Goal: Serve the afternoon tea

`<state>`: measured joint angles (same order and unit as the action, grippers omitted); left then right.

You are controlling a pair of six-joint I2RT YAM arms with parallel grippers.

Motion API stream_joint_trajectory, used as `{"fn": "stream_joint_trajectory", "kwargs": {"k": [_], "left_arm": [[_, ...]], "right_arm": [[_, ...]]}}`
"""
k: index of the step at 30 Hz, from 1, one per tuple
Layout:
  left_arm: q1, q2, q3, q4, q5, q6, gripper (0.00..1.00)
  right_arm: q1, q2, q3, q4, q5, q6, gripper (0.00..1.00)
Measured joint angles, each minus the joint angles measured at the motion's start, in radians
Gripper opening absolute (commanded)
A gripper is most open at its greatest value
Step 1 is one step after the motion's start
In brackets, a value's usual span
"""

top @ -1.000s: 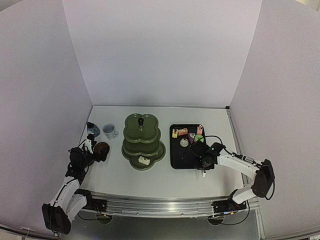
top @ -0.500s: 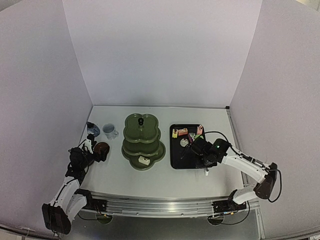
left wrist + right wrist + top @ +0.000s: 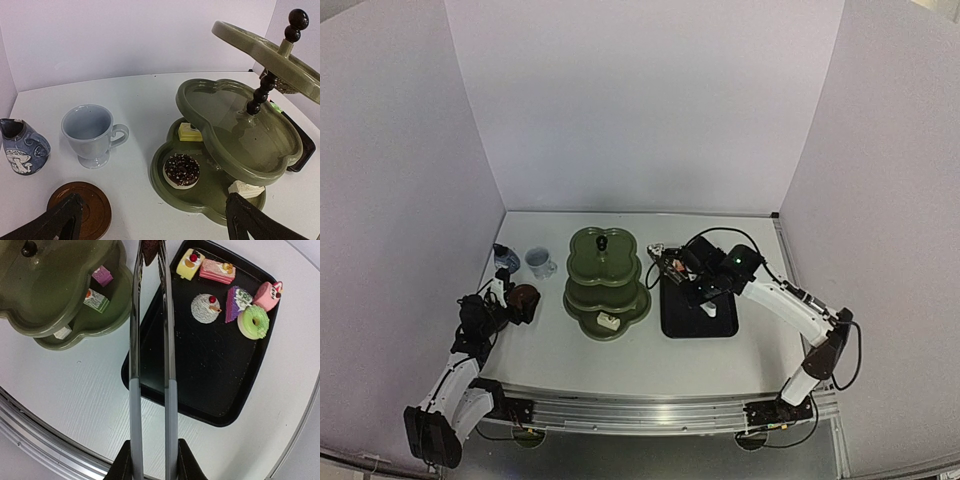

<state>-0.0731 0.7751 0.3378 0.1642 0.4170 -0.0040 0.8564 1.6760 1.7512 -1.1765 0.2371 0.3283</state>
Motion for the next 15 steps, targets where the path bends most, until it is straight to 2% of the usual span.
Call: {"fn": "stream_joint_trajectory", "kwargs": {"k": [6,15], "left_arm": [[0.000,0.011,0.000,-0.002,0.003,0.000,1.00],[0.000,0.011,0.000,-0.003,0.011,0.000,1.00]], "right_arm": [[-0.011,0.119,0.110,0.006,-0.071,-0.080,0.00],[-0.011,0.151,0.189,0.007,-0.131,-0.117,0.00]]}}
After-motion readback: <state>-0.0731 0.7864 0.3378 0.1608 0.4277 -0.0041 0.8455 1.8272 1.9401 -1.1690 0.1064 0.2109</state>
